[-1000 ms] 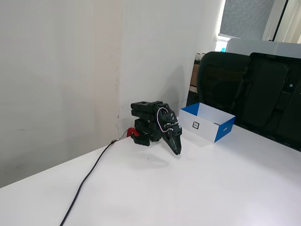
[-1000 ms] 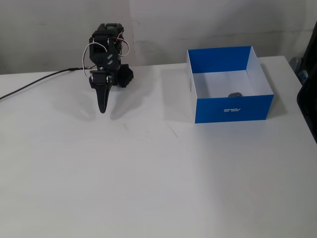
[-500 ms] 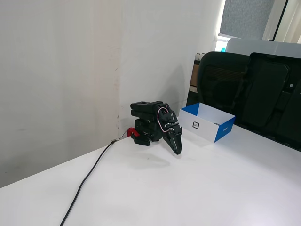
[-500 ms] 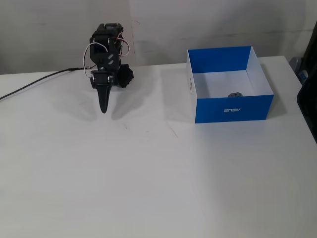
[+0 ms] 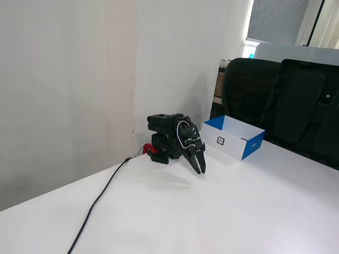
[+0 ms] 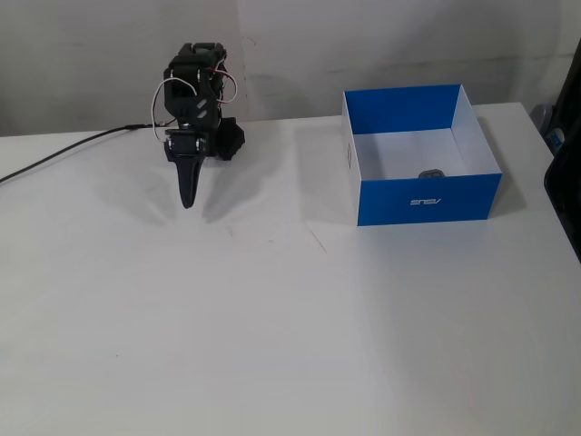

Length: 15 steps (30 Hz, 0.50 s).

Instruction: Grasp the gray block and put it in the box.

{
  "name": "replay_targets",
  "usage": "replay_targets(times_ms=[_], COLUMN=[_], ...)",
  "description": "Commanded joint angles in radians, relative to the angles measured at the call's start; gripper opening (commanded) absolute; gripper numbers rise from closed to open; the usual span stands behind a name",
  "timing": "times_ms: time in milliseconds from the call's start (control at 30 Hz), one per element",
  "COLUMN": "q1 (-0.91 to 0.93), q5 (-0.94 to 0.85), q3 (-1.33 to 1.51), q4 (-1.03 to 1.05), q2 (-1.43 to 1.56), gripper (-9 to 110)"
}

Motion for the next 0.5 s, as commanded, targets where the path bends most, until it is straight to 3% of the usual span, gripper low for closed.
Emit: replay_targets(times_ms=[0, 467], q1=[0.000, 0.006], q5=[0.008, 0.000], q3=[0.020, 0.020], q4=[-0.018, -0.018], q2=[0.011, 0.011], gripper=[7, 2])
